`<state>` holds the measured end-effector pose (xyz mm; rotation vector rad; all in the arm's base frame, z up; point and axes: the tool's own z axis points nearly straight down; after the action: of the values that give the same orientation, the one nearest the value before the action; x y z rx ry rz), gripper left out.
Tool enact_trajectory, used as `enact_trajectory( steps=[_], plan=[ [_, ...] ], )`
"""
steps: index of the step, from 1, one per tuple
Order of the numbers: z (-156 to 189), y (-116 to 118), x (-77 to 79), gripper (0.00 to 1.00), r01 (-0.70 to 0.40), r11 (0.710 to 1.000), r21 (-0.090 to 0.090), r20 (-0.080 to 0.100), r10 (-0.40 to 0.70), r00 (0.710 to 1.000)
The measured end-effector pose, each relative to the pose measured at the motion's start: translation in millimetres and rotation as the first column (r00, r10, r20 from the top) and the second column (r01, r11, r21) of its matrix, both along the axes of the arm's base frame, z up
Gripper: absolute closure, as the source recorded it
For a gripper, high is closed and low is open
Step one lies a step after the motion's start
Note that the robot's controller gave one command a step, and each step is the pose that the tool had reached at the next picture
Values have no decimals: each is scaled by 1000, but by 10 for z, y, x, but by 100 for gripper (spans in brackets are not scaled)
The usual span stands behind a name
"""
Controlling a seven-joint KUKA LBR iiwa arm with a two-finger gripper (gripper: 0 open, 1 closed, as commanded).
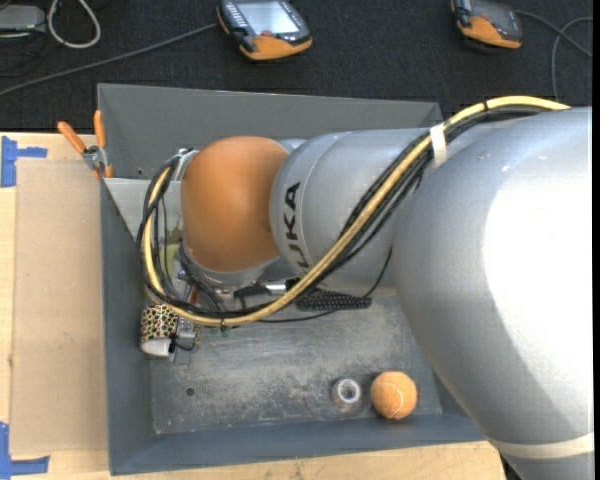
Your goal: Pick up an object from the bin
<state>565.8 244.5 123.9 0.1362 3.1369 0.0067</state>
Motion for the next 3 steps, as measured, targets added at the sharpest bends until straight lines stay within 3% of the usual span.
enact_trajectory(
  steps=[1, 2, 3],
  plan=[
    [-48, -28, 32, 0, 232, 973, -1, -1, -232, 973],
    [-479, 21, 159, 0, 238, 971, 3, 2, -238, 971],
    [-458, 60, 292, 100, 526, 850, 23, 3, -527, 850]
  ],
)
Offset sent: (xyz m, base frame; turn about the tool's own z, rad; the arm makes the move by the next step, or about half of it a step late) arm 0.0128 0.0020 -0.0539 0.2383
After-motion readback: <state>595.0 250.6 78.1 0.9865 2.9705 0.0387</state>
